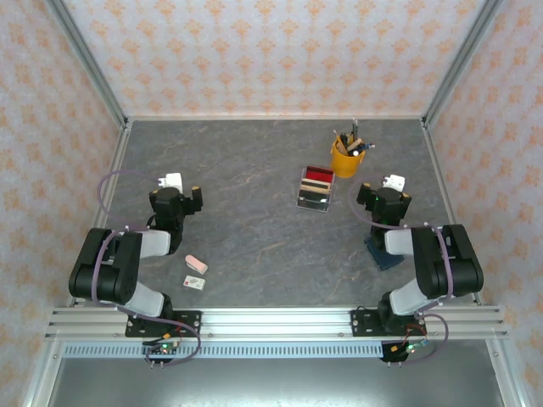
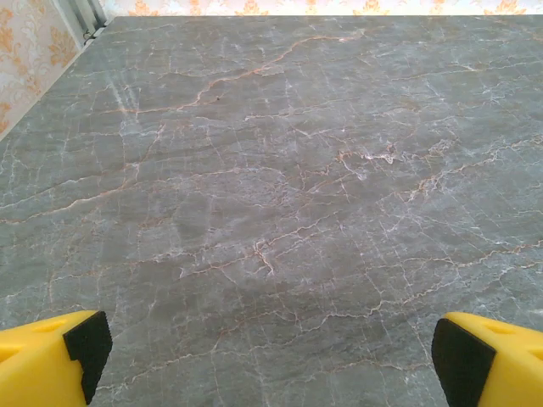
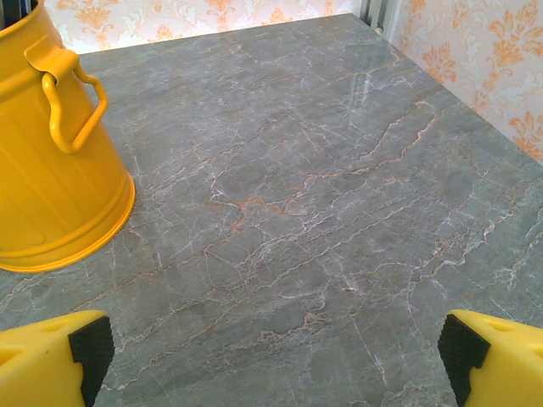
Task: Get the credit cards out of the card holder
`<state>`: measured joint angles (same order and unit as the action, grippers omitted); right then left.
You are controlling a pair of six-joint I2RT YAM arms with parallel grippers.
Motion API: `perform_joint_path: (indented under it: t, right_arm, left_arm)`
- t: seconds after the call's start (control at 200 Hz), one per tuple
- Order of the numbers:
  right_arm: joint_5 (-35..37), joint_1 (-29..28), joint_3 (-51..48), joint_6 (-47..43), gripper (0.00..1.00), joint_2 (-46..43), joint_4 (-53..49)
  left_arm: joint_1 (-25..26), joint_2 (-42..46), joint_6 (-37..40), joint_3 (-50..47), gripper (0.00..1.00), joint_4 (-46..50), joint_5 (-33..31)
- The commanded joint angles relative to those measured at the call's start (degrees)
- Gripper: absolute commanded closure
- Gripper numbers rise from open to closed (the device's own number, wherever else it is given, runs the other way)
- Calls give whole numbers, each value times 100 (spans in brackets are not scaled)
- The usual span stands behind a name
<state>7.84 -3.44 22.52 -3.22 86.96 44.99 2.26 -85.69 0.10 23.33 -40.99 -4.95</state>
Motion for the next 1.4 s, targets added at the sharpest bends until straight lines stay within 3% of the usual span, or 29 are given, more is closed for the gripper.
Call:
perform_joint_path:
  t: [0.0, 0.816, 0.981, 1.071, 1.231, 1.396]
  right_arm:
    - [-46, 20, 129, 72, 0, 19, -14]
    - [4, 37, 114, 92, 0, -184, -108]
    - [460, 37, 626, 405, 0, -1352, -1984]
    - [624, 36, 1090, 930, 0, -1880, -3442]
    - [578, 37, 2107, 1980, 0, -2579, -6342]
    - [592, 37, 2780, 2806, 0, -2675, -8412]
  left_arm:
    - [37, -17, 64, 110, 0, -181, -40]
    - [37, 91, 58, 163, 0, -3, -51]
    - [37, 729, -300, 825, 0, 1811, -517]
    - [37, 1071, -923, 1274, 0, 2977, -679]
    - [46, 1530, -1770, 2394, 0, 5342, 92]
    - [46, 1716, -2308, 2986, 0, 6635, 535]
